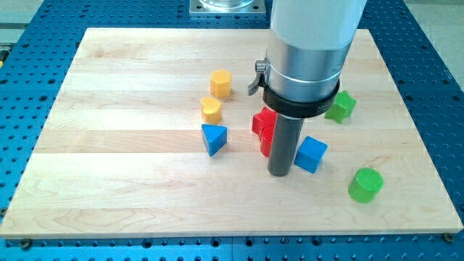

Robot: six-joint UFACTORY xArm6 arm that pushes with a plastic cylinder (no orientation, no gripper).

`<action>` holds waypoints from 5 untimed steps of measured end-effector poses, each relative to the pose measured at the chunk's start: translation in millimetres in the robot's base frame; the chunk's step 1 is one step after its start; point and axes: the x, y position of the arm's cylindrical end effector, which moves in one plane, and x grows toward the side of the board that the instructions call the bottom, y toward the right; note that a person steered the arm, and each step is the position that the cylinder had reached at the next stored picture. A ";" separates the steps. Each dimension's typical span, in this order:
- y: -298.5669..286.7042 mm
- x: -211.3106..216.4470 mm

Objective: Place the cube in between the green blocks

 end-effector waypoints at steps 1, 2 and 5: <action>21.1 -11.8; 33.1 -15.4; 55.7 -59.5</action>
